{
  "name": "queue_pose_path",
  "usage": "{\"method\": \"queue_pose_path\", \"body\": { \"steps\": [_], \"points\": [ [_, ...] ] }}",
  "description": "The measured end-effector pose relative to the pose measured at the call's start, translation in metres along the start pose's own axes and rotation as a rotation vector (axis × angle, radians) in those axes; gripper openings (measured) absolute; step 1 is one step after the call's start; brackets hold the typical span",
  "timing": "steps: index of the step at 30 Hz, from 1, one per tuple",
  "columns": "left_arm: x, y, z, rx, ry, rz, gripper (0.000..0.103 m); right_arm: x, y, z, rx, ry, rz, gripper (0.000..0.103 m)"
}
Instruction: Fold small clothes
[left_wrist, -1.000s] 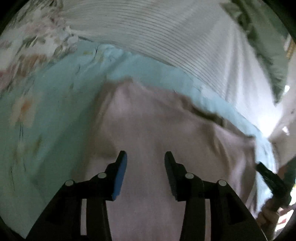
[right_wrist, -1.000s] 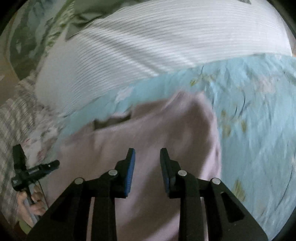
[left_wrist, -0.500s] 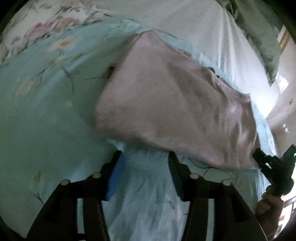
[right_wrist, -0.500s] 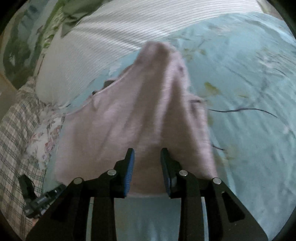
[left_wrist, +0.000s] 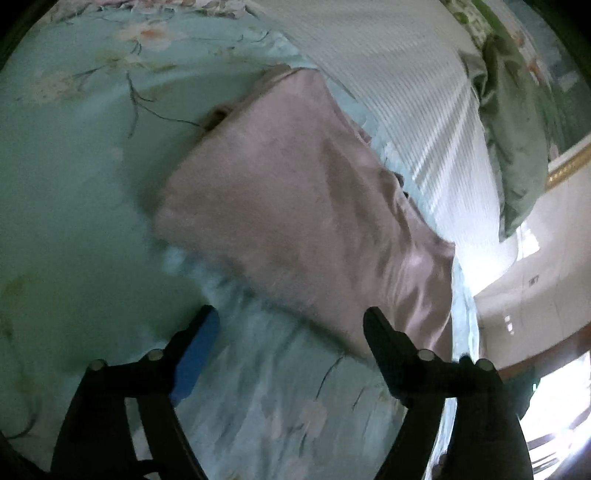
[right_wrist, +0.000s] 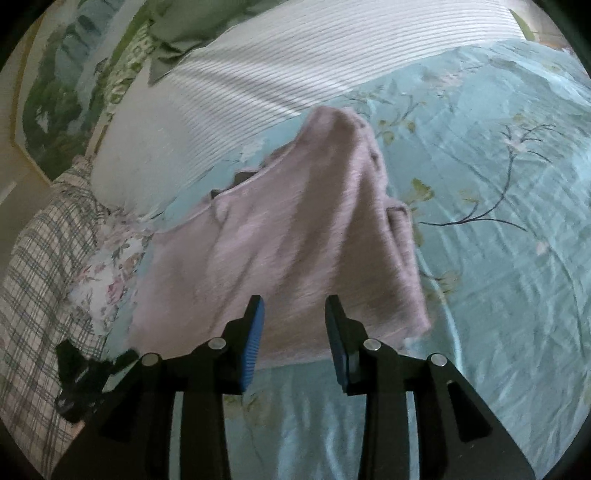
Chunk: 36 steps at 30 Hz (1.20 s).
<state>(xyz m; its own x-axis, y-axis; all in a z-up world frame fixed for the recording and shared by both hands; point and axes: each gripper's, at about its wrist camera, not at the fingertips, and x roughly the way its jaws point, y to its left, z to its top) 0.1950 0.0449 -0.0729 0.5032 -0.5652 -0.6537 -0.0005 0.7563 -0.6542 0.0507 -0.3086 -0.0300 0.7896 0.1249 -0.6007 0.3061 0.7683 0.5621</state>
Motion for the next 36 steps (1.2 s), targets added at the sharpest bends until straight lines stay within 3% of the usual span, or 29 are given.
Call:
{"method": "queue_pose_path", "body": {
  "steps": [6,11,12,13,14,16,20,26,28,30,32,35,36],
  "points": [
    [0.023,0.001,0.03,-0.096,-0.088,0.032,0.081,-0.001,0.014,-0.002,-0.031,0.012,0.041,0.036],
    [0.031,0.004,0.048,-0.11,-0.165,0.106,0.061,0.005,0.017,-0.002,-0.033,0.029,0.066,0.037],
    [0.033,0.0,0.051,-0.087,-0.171,0.131,0.04,0.007,0.017,-0.001,-0.031,0.034,0.07,0.037],
    [0.035,-0.002,0.053,-0.07,-0.164,0.13,0.011,0.011,0.016,0.0,-0.029,0.043,0.078,0.037],
    [0.036,-0.003,0.054,-0.061,-0.154,0.112,0.007,0.013,0.017,0.001,-0.031,0.047,0.082,0.037],
    [0.033,-0.014,0.055,-0.024,-0.178,0.116,0.007,0.017,0.017,0.006,-0.028,0.055,0.103,0.037],
    [0.023,-0.064,0.051,0.149,-0.209,0.084,0.006,0.021,0.013,0.021,-0.025,0.067,0.14,0.036],
    [0.042,-0.167,0.013,0.496,-0.176,0.035,0.006,0.03,0.001,0.062,-0.013,0.097,0.198,0.037],
    [0.061,-0.195,-0.01,0.618,-0.141,0.049,0.007,0.034,-0.004,0.077,-0.01,0.101,0.183,0.037],
    [0.084,-0.211,-0.033,0.727,-0.115,0.117,0.007,0.041,-0.007,0.087,-0.003,0.117,0.187,0.037],
    [0.097,-0.214,-0.046,0.778,-0.095,0.15,0.007,0.052,-0.007,0.095,0.0,0.144,0.213,0.038],
    [0.113,-0.207,-0.049,0.762,-0.033,0.131,0.007,0.073,-0.004,0.099,0.006,0.196,0.252,0.067],
    [0.114,-0.205,-0.047,0.747,-0.02,0.115,0.007,0.08,-0.003,0.099,0.011,0.208,0.266,0.069]
  ]
}}
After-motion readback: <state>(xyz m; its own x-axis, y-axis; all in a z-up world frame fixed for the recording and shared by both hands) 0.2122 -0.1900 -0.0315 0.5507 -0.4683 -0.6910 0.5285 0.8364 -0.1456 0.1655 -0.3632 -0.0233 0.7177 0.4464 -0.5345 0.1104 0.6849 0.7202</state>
